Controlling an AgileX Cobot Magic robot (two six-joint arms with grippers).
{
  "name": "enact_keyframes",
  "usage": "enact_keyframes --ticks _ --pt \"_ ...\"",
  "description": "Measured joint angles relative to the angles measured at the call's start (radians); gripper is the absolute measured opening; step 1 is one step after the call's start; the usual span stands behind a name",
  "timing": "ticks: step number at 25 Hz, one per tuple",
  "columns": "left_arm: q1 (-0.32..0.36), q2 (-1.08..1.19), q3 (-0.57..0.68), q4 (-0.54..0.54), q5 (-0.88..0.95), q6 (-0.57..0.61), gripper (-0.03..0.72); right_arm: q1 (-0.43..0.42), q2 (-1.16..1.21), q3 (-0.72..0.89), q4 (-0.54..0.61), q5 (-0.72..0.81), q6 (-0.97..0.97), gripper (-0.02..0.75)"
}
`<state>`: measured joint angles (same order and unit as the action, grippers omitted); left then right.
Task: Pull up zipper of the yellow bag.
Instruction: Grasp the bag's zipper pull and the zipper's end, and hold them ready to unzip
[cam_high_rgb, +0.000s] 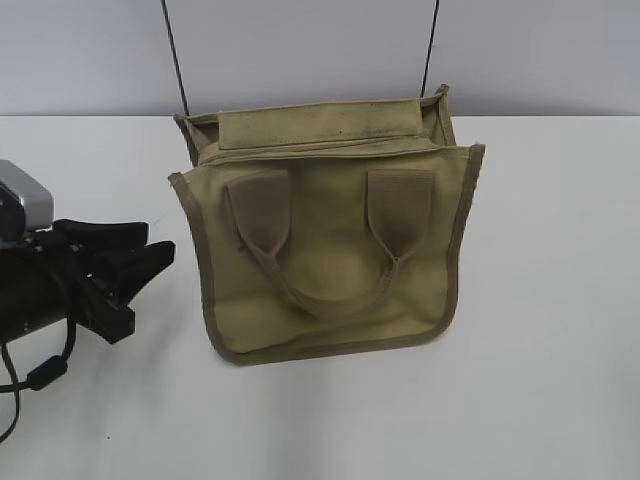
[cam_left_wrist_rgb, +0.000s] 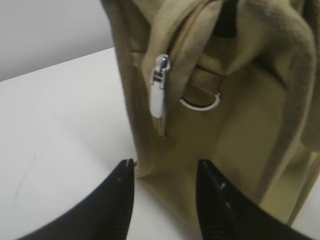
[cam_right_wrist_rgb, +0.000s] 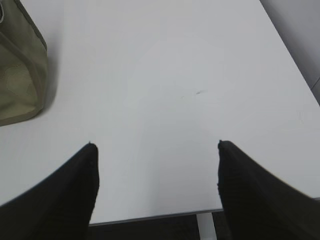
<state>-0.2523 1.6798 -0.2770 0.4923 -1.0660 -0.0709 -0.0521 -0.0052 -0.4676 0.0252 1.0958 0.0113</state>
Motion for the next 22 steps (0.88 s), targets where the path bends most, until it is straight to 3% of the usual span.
enact_keyframes --ticks 8,22 --pt "-0.001 0.194 -0.073 0.089 -0.131 -0.037 0.278 0.000 0.000 0.000 0.000 0.000 0.000 0.543" --pt "-0.001 0.316 -0.221 0.135 -0.139 -0.074 0.255 0.000 0.000 0.000 0.000 0.000 0.000 0.543"
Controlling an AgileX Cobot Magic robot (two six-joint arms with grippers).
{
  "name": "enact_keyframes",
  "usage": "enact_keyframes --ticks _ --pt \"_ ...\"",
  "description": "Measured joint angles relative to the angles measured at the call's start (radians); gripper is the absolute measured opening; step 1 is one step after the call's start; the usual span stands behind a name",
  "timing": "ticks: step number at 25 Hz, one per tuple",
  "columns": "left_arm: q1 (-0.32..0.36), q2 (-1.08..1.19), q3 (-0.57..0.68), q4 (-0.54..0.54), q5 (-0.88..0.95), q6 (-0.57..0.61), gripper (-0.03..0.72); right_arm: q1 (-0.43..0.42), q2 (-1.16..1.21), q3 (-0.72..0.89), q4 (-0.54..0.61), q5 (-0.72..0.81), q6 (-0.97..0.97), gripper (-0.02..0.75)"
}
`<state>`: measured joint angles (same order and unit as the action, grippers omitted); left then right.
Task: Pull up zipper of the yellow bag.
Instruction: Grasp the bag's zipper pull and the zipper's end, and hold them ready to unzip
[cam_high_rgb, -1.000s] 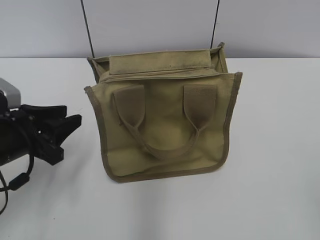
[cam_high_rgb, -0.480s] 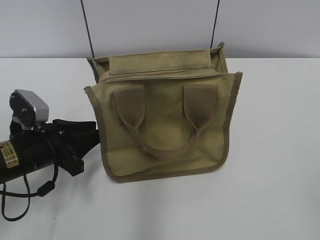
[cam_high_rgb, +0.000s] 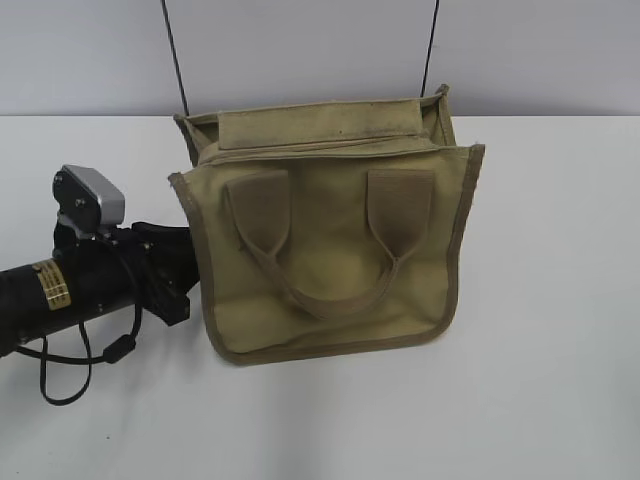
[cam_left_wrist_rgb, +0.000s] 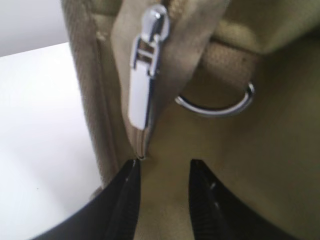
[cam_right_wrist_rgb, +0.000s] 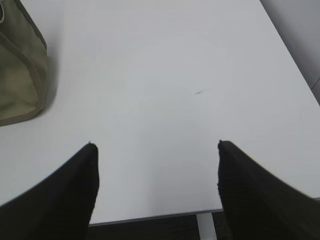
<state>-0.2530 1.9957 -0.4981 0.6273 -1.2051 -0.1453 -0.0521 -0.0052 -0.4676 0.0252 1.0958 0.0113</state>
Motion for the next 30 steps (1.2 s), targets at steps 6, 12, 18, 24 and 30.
enact_keyframes --ticks 6,12,18,24,30 --pt "0.000 0.022 -0.058 0.003 -0.002 -0.014 0.254 0.000 0.000 0.000 0.000 0.000 0.000 0.543" --pt "-0.001 0.053 -0.089 0.010 -0.005 -0.021 0.244 0.000 0.000 0.000 0.000 0.000 0.000 0.543" --pt "-0.001 0.058 -0.127 0.015 -0.004 -0.023 0.054 0.000 0.000 0.000 0.000 0.000 0.000 0.543" --pt "-0.001 0.054 -0.120 0.036 0.028 -0.024 0.001 0.000 0.000 0.000 0.000 0.000 0.000 0.543" --pt "-0.001 -0.062 -0.055 -0.011 0.099 -0.026 0.001 0.000 0.000 0.000 0.000 0.000 0.000 0.543"
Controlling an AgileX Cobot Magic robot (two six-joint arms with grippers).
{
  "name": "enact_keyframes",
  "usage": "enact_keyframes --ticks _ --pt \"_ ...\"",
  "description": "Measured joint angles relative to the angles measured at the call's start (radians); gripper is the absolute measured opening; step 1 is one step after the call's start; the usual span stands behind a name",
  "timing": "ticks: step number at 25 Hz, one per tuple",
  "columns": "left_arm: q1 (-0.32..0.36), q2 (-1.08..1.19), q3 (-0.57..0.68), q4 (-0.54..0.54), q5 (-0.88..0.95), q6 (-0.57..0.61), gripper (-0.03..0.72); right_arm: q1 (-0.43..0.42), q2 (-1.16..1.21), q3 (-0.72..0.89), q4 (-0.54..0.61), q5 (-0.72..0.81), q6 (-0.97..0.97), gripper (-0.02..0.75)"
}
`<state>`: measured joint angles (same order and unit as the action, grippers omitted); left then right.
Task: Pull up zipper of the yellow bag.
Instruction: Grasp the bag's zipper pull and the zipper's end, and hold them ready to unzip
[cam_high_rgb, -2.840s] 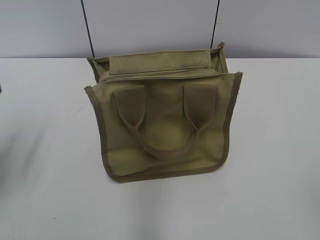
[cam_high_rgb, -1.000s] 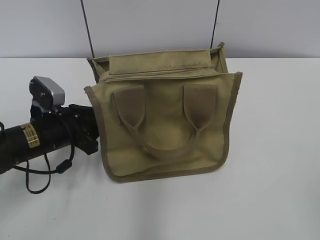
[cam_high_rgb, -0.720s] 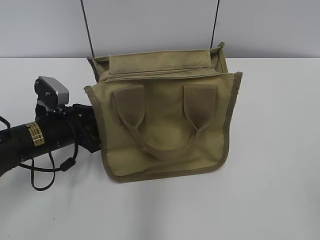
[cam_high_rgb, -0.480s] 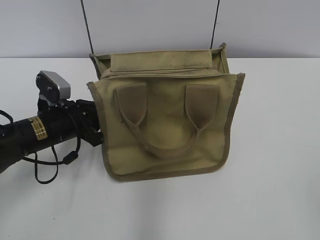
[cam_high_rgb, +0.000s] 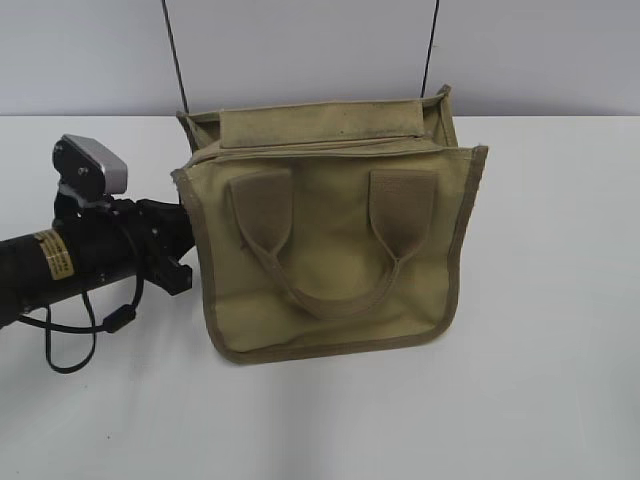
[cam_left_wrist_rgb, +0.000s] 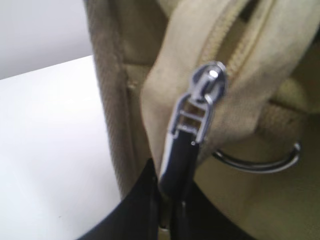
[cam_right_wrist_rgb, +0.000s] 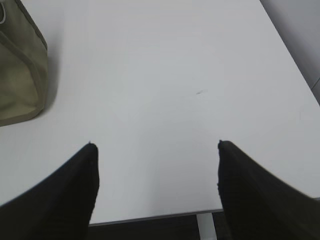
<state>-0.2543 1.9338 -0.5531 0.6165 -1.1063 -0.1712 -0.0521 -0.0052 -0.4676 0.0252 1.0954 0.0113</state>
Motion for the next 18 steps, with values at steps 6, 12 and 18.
enact_keyframes --ticks 6,12,18 --pt "0.000 -0.210 0.036 -0.031 0.241 -0.039 0.001 0.000 0.000 0.000 0.000 0.000 0.000 0.543" --pt "-0.001 -0.346 0.037 0.058 0.362 -0.138 0.001 0.000 0.000 0.000 0.002 0.000 0.000 0.543" --pt "-0.002 -0.392 0.037 0.111 0.434 -0.184 0.001 0.000 0.000 0.000 0.027 0.000 0.000 0.543"
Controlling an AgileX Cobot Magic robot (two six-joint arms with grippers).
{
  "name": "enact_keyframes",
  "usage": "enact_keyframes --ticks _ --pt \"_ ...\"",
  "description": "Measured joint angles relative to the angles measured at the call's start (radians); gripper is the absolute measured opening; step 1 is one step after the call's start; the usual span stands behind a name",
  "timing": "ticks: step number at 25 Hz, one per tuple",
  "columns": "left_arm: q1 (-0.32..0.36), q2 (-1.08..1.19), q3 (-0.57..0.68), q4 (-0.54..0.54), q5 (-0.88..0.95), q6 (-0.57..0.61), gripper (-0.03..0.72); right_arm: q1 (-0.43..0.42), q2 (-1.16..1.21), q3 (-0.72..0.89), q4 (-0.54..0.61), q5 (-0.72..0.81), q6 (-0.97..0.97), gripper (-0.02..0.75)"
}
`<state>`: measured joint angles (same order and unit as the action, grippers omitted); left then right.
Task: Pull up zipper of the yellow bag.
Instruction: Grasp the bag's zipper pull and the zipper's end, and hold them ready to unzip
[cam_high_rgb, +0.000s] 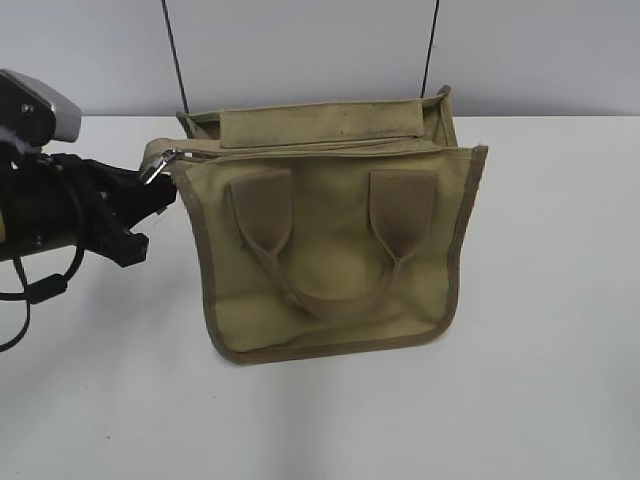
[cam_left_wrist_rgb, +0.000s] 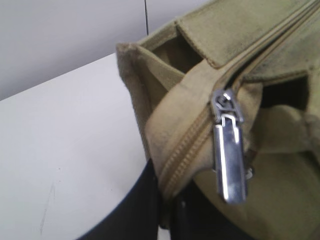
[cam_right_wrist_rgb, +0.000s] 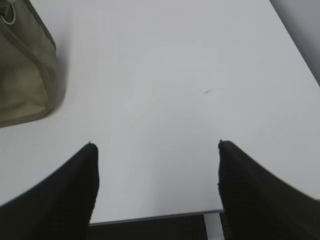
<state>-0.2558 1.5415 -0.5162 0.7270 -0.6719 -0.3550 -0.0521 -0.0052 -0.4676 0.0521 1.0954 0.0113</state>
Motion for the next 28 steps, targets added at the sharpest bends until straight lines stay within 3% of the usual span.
enact_keyframes --ticks 12,18,25,28 --pt "0.001 -0.039 -0.005 0.014 0.054 -0.007 0.001 0.000 0.025 -0.060 0.083 -0.041 -0.024 0.543" --pt "0.003 -0.039 -0.046 0.015 0.104 -0.007 0.001 0.000 0.322 -0.183 0.209 -0.061 -0.237 0.543" --pt "0.003 -0.039 -0.052 0.012 0.128 -0.007 0.001 0.004 0.677 -0.380 0.294 -0.106 -0.318 0.543" --pt "0.003 -0.039 -0.052 0.012 0.131 -0.007 0.001 0.045 0.796 -0.450 0.310 -0.119 -0.316 0.543"
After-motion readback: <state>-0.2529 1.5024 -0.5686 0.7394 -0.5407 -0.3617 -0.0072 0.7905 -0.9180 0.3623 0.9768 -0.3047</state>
